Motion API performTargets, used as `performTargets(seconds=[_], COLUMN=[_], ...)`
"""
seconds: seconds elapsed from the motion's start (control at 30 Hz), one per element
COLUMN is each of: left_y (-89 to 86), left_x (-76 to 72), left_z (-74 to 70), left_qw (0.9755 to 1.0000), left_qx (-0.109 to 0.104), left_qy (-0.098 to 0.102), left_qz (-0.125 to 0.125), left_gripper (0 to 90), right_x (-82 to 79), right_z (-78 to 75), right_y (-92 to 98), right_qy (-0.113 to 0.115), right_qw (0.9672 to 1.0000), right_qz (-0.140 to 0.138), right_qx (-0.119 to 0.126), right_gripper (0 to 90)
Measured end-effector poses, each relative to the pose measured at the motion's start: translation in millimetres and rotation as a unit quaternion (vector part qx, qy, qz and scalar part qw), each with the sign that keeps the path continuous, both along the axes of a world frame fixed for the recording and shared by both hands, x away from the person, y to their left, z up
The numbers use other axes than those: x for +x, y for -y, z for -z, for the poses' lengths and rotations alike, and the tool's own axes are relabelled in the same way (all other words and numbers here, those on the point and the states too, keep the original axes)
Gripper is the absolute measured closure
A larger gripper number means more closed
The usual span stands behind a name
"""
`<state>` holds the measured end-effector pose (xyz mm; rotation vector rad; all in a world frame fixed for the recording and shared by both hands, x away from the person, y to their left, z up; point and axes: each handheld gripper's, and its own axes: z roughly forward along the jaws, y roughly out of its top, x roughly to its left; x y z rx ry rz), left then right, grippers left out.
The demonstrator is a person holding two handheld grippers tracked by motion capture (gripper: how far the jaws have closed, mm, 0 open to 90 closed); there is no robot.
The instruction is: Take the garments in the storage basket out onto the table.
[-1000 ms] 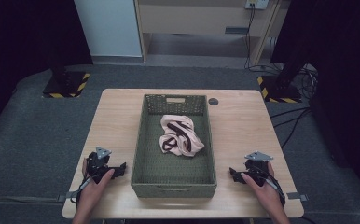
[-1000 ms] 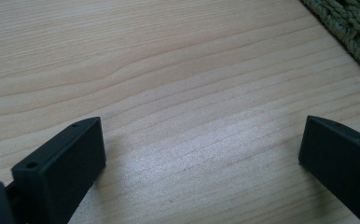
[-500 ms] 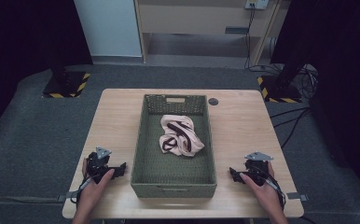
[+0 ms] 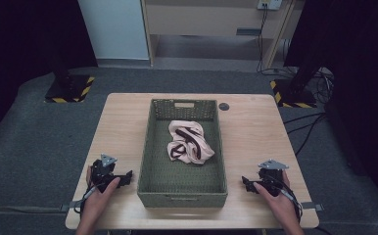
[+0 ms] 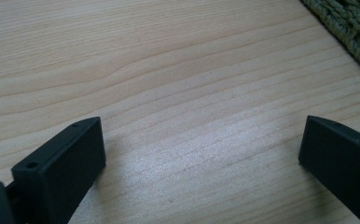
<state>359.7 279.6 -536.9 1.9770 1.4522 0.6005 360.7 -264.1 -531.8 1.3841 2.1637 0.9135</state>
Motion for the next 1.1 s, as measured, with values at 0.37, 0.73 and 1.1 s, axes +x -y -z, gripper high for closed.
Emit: performTargets(seconds=[0.37, 0.73, 1.1], left_y=[0.0, 0.0, 0.0], left_x=[0.0, 0.0, 0.0], left_z=[0.0, 0.0, 0.0], left_qw=[1.0000, 1.0000, 1.0000], left_qx=[0.000, 0.000, 0.000], left_qy=[0.000, 0.000, 0.000], left_qz=[0.000, 0.000, 0.000], left_gripper=[0.0, 0.0, 0.0], right_x=[-5.8, -13.2, -18.8], right_z=[-7.1, -28.2, -50.5], right_y=[-0.3, -3.2, -7.4], right_qy=[0.001, 0.012, 0.021], right_qw=[0.9999, 0.9996, 0.9990], right_qz=[-0.010, -0.027, -0.038], right_qx=[0.001, -0.002, -0.004], right_gripper=[2.7, 3.3, 3.4])
